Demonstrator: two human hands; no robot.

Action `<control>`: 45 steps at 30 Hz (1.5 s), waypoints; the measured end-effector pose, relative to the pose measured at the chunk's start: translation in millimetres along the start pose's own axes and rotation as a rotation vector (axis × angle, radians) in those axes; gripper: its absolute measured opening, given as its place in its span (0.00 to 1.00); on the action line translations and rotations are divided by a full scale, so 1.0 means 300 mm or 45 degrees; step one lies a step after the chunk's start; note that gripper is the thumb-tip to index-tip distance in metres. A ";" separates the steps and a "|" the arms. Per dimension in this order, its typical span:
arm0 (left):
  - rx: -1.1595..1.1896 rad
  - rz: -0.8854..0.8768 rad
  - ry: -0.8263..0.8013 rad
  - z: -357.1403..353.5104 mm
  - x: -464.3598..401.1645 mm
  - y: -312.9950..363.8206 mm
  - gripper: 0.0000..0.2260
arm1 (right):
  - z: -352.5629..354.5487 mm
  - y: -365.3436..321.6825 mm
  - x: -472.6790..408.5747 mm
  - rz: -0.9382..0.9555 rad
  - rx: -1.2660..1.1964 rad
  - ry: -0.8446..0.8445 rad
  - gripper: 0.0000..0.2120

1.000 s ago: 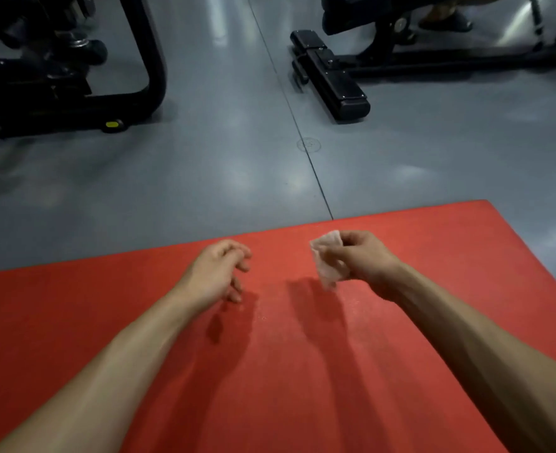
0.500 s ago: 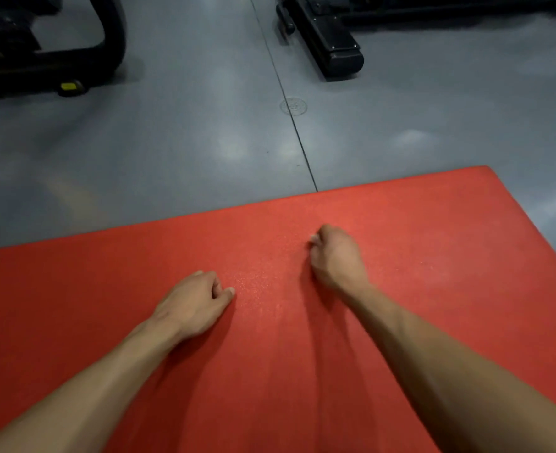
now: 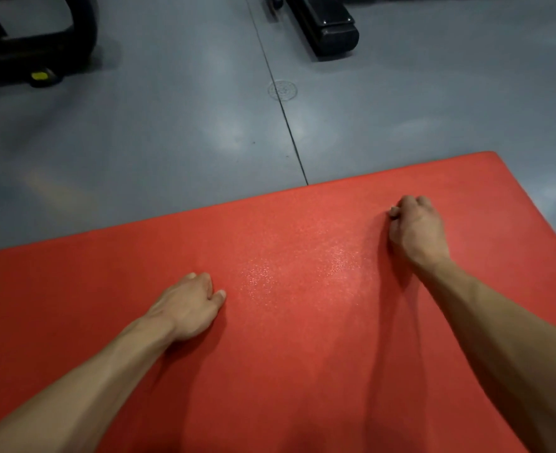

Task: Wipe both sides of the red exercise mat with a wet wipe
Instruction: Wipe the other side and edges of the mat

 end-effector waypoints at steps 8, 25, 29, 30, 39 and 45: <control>-0.073 0.032 -0.089 0.023 -0.008 0.024 0.12 | -0.242 -0.766 0.425 0.959 -0.186 -0.374 0.05; -0.152 0.148 -0.124 0.006 -0.015 0.009 0.20 | -0.086 -0.372 0.620 0.907 -0.121 -0.422 0.05; -0.126 0.163 -0.087 -0.001 -0.007 0.015 0.19 | -0.015 -0.205 0.596 1.043 -0.038 -0.480 0.06; -0.119 0.172 -0.072 -0.006 0.003 0.016 0.19 | 0.013 -0.096 0.509 0.848 -0.023 -0.390 0.06; 0.128 -0.175 -0.045 -0.101 0.218 0.275 0.10 | 0.060 0.122 0.657 0.073 -0.028 -0.287 0.07; 0.242 -0.321 -0.337 -0.186 0.463 0.571 0.08 | 0.079 -0.028 0.951 0.264 -0.120 -1.104 0.09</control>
Point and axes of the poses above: each hand's wrist, its own x-axis away from the middle knuckle, its own z-axis out of the back of the hand, y = z × x, the point moved 6 cm from there along -x, towards the middle knuckle, and after that the axes turned 7 degrees about -z, right-handed, at the moved point
